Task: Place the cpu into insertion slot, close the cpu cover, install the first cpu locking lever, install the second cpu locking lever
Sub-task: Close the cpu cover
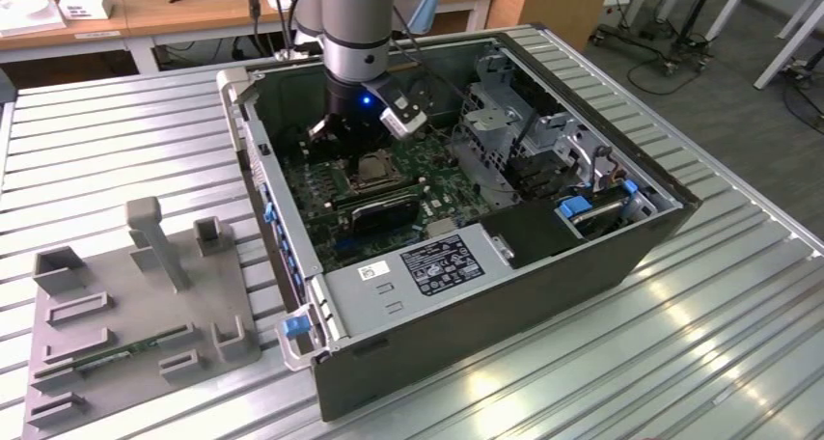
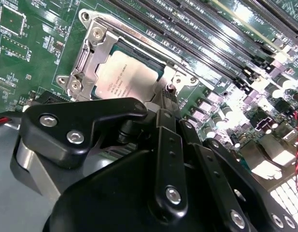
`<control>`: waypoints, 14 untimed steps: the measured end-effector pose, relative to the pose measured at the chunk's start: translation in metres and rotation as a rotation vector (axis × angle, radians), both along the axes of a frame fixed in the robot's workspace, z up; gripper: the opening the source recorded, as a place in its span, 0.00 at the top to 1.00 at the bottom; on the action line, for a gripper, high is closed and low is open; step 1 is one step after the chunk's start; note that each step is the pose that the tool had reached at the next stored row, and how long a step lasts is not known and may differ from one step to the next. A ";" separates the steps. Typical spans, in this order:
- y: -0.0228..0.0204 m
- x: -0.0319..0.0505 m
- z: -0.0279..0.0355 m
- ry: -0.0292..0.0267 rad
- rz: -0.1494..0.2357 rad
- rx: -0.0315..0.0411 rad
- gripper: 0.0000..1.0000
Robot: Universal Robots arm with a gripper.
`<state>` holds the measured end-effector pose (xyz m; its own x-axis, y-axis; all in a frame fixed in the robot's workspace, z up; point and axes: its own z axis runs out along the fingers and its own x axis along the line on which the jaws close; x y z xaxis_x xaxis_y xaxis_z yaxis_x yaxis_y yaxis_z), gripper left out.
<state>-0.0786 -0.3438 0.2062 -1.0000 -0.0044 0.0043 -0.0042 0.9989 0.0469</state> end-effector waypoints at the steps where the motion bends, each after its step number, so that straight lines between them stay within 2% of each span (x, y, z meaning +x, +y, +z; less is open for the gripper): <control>1: 0.0000 0.0000 0.0014 0.0000 0.000 0.0000 0.89; 9: 0.0000 0.0000 0.0161 0.0001 0.000 -0.0002 0.89; 14: 0.0000 0.0000 0.0164 -0.0001 0.000 0.0001 0.89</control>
<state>-0.0786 -0.3438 0.2227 -1.0000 -0.0045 0.0043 -0.0043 0.9989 0.0470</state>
